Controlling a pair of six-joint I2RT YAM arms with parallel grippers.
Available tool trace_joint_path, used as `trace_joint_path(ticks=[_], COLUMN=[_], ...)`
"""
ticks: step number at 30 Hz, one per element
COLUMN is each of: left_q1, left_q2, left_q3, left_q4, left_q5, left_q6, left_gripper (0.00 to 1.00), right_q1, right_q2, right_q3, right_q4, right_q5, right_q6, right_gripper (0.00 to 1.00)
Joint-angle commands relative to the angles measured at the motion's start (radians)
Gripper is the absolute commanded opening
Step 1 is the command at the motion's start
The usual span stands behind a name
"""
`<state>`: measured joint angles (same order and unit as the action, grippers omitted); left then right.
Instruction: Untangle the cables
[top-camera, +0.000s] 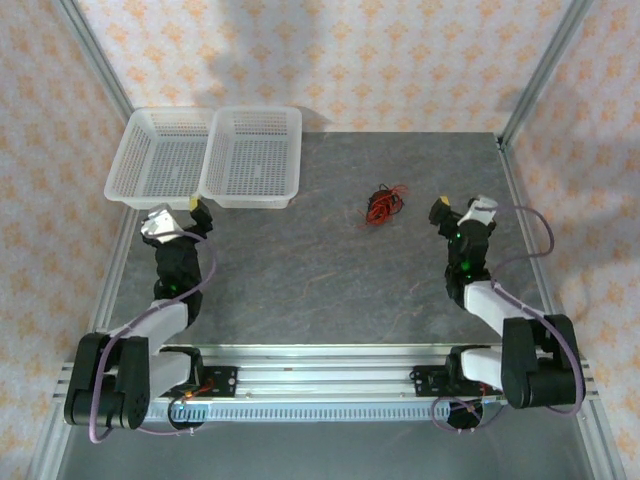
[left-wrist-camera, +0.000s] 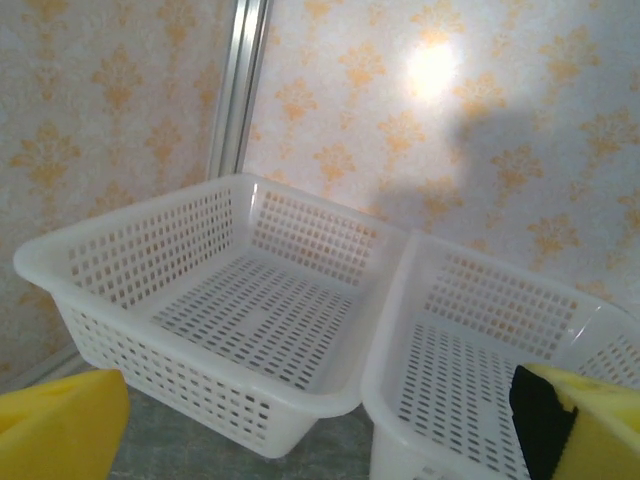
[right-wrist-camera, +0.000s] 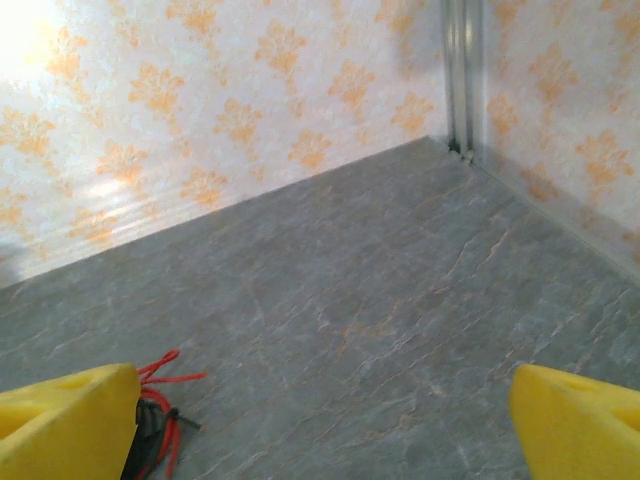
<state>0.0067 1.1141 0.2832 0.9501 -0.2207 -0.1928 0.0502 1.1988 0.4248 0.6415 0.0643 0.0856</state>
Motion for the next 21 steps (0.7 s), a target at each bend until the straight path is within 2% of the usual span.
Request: trace_joint_path(ticks=[1, 4, 7, 14, 18, 21], left_q1=[-0.003, -0.006, -0.029, -0.121, -0.160, -0.171], left_q2=[-0.015, -0.025, -0.047, -0.068, -0.070, -0.080], left_q3=[0.101, 0.168, 0.211, 0.338, 0.390, 0.405], left_q4=[-0.245, -0.329, -0.385, -0.571, -0.658, -0.707], left_q5=[0.030, 0.091, 0.092, 0.083, 0.087, 0.094], left_q6=[-0.115, -0.164, -0.203, -0.247, -0.258, -0.274], left_gripper=[0.95, 0.95, 0.95, 0.95, 0.96, 0.96], right_q1=[0.014, 0.061, 0.120, 0.271, 0.311, 0.323], right_q2=[-0.013, 0.033, 0.113, 0.395, 0.584, 0.694], right_q3=[0.125, 0.263, 0.386, 0.655, 0.825, 0.920], right_q4=[-0.366, -0.583, -0.740, -0.870, -0.936, -0.990], right_q5=[-0.104, -0.158, -0.178, -0.198, -0.178, -0.116], right_q6=[0.095, 0.160, 0.244, 0.358, 0.381, 0.406], right_gripper=[0.94, 0.94, 0.94, 0.94, 0.90, 0.88])
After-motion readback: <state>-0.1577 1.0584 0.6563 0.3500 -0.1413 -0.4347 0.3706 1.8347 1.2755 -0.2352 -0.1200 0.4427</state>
